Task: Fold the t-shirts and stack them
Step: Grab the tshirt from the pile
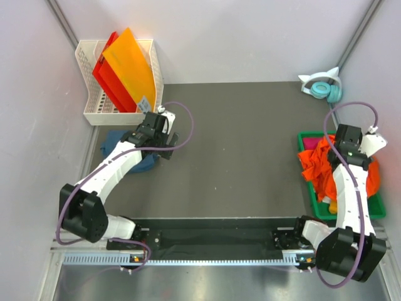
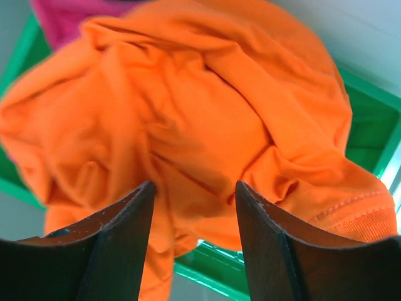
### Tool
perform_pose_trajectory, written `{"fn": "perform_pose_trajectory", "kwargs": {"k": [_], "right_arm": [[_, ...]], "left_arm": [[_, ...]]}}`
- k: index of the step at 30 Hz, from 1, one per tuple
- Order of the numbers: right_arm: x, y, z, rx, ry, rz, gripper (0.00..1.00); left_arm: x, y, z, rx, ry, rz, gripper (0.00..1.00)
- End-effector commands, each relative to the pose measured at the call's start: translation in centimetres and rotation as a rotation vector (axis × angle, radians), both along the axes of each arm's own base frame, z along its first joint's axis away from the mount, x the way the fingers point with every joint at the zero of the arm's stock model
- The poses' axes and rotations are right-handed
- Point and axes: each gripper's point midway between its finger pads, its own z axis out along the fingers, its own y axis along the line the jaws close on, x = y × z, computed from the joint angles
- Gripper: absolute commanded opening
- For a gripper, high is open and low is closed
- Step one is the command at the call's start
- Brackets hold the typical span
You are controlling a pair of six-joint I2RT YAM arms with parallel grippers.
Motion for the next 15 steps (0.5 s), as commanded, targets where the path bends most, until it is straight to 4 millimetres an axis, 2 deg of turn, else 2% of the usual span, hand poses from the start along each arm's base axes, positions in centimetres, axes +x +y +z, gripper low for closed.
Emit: {"fn": "perform_pose_trajectory", "kwargs": {"k": [1, 6, 8, 11, 12, 13, 15], "right_arm": [[-0.9, -0.5, -1.6, 0.019, -0.006, -0.061, 0.55], [-1.0, -0.1, -4.5, 0.06, 0.07, -0.044, 0.57], [-0.8, -0.1, -4.8, 0.065, 0.077, -0.044, 0.57], [-0.4, 0.1, -4.9, 0.075, 0.065, -0.028, 0.32], [-0.3, 0.1, -4.4, 0.074, 0.043, -0.024, 0.13], [-0.1, 0.3, -4.1, 0.075, 0.023, -0.016, 0.01], [0.9, 0.8, -2.5, 0.075, -0.058, 0.027, 0.0]], "left_arm": [[1.0, -0.6, 0.3, -0.025, -0.004, -0.004, 0.97], [1.3, -1.0, -0.1, -0.023, 0.016, -0.012, 0.96], [1.3, -1.1, -0.3, -0.022, 0.035, -0.015, 0.96], [1.4, -1.2, -0.3, -0.024, 0.041, -0.011, 0.96], [1.4, -1.2, -0.3, -0.023, 0.04, -0.01, 0.96], [1.4, -1.2, -0.3, -0.021, 0.04, -0.012, 0.96], [1.4, -1.1, -0.3, -0.019, 0.039, -0.007, 0.96]]}}
